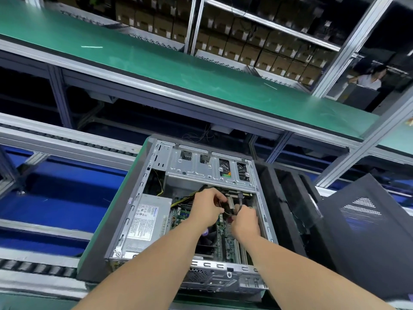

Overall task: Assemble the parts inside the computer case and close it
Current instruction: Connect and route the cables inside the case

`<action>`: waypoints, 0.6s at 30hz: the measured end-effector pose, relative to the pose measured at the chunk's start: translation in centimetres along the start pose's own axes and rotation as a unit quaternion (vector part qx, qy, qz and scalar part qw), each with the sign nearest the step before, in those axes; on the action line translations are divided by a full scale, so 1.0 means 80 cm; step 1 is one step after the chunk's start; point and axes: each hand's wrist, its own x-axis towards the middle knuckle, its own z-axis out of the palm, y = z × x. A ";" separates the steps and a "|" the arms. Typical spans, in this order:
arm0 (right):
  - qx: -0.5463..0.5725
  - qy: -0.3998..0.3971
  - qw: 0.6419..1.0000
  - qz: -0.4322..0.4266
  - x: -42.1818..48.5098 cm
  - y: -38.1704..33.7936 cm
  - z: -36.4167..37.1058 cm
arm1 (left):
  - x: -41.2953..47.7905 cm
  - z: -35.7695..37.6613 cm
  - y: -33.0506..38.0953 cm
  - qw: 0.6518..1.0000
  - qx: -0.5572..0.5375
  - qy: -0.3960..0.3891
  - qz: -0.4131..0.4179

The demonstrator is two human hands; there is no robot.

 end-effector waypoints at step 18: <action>0.076 0.001 0.997 0.010 0.015 0.001 0.002 | 0.016 0.008 -0.010 0.901 -0.382 -0.011 -0.204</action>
